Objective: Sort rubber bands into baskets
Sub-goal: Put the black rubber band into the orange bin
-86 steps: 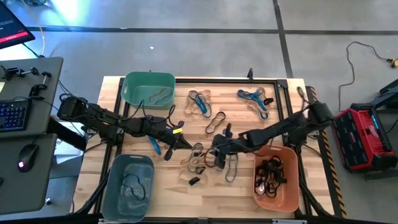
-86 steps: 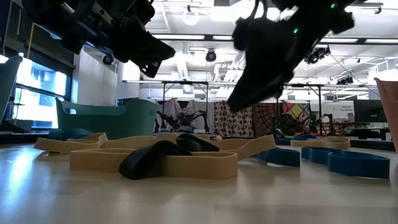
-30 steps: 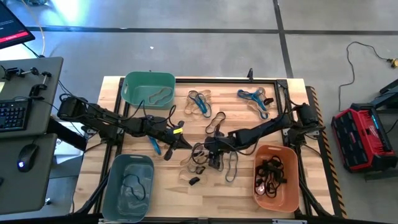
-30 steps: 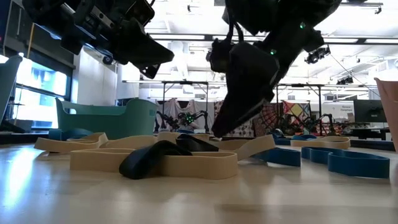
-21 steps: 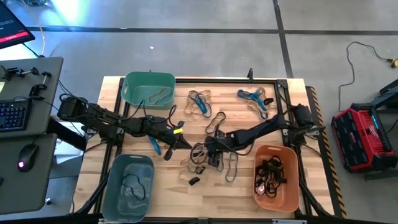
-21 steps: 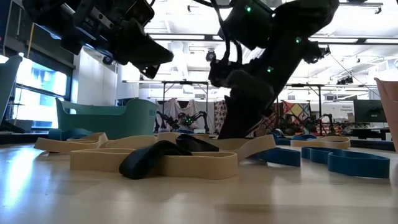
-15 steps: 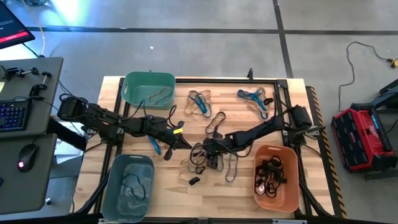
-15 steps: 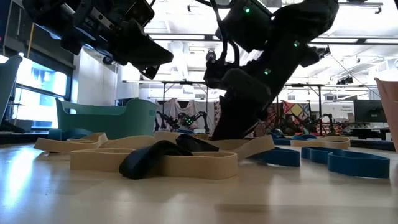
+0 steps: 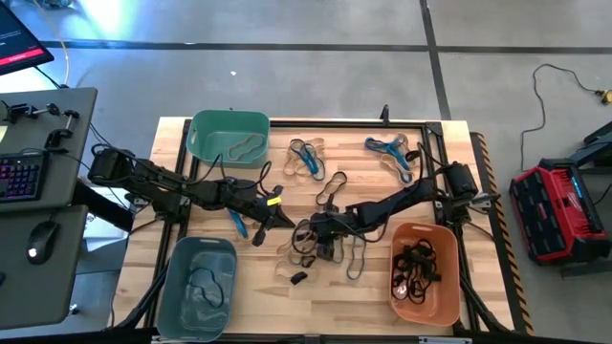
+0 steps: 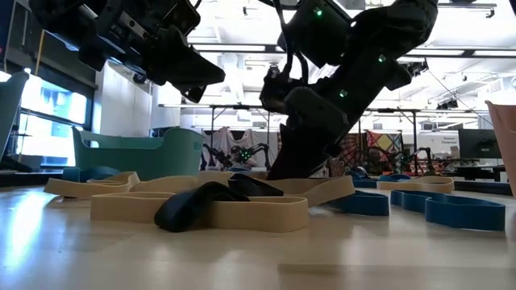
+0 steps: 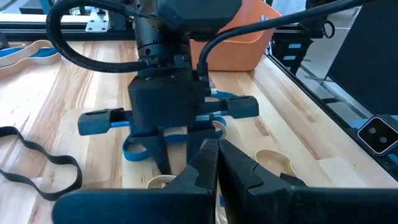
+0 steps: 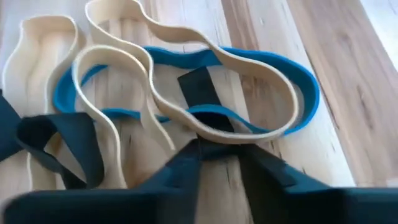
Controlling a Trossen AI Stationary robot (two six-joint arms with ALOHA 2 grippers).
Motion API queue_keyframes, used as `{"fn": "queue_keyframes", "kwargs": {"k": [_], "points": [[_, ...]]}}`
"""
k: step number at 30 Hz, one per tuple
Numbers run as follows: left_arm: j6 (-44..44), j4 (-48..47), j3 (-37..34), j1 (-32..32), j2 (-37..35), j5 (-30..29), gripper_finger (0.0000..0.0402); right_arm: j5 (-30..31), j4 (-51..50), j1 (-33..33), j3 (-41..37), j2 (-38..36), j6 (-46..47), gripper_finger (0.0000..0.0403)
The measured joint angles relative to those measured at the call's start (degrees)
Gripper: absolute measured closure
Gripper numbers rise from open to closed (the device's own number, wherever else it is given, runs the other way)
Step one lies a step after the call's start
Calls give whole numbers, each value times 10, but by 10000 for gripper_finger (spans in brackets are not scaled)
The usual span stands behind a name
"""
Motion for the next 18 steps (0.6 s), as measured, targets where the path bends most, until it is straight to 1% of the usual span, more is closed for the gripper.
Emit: {"fn": "queue_keyframes", "kwargs": {"k": [2,3,7,9,11,18], "points": [[0,0,0,0,0,-1,401,-1,0,0,0,0,-1,377],[0,0,0,0,0,-1,401,-2,0,0,0,-2,-1,389],[-2,0,0,0,0,-1,401,-18,-31,3,0,-21,14,384],[-2,3,0,0,0,-2,401,-18,-50,7,0,-40,17,392],[-1,4,0,0,0,-4,401,-7,-73,13,0,-65,17,399],[0,5,0,0,0,-14,401,30,-178,35,0,-152,53,402]]}}
